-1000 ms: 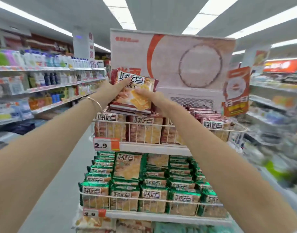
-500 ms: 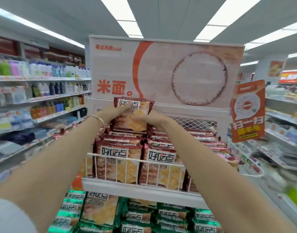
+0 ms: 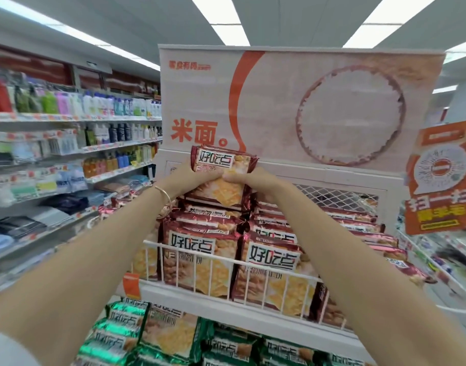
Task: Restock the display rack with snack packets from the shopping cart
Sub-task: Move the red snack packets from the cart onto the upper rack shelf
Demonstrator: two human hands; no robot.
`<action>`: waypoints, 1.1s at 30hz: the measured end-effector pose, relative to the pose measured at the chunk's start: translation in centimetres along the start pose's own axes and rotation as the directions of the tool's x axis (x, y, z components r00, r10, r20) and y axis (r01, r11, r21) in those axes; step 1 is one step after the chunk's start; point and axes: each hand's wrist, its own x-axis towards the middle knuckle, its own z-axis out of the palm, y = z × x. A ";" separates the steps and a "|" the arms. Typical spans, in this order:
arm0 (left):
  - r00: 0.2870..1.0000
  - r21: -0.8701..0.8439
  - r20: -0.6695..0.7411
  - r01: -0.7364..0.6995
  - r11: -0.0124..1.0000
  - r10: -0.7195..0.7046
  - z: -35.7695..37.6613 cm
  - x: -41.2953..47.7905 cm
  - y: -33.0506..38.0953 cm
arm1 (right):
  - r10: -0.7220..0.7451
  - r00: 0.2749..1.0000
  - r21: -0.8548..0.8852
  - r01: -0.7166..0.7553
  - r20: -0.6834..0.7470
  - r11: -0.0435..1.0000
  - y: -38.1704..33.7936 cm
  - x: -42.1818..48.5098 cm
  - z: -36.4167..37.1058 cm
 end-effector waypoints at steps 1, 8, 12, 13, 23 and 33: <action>1.000 0.040 -0.011 -0.024 0.999 0.025 0.1 -0.9 0.7 | 0.012 1.000 -0.016 -0.012 -0.018 1.000 0.0 0.0 0.0; 0.995 0.206 -0.044 -0.081 0.975 0.092 -0.3 -0.5 -0.3 | 0.057 0.997 -0.139 -0.065 -0.058 0.988 -0.2 -1.8 0.5; 0.995 0.193 -0.096 0.012 0.981 0.007 -2.1 -1.1 0.0 | -0.007 0.986 -0.017 0.004 -0.166 1.000 -1.0 -2.4 1.1; 0.991 0.183 -0.130 0.007 0.983 0.017 -2.7 -1.3 -0.2 | -0.027 0.971 0.014 0.031 -0.238 0.999 -1.2 -2.5 1.4; 0.902 0.372 -0.433 0.170 0.913 0.009 -10.5 -12.0 -4.6 | -0.536 0.747 -0.571 0.258 -0.394 0.779 -3.7 -7.9 11.1; 0.766 0.258 -0.509 0.570 0.780 -0.392 -19.7 -36.9 -22.1 | -0.541 0.835 -0.510 0.508 0.096 0.694 -4.7 -16.2 36.3</action>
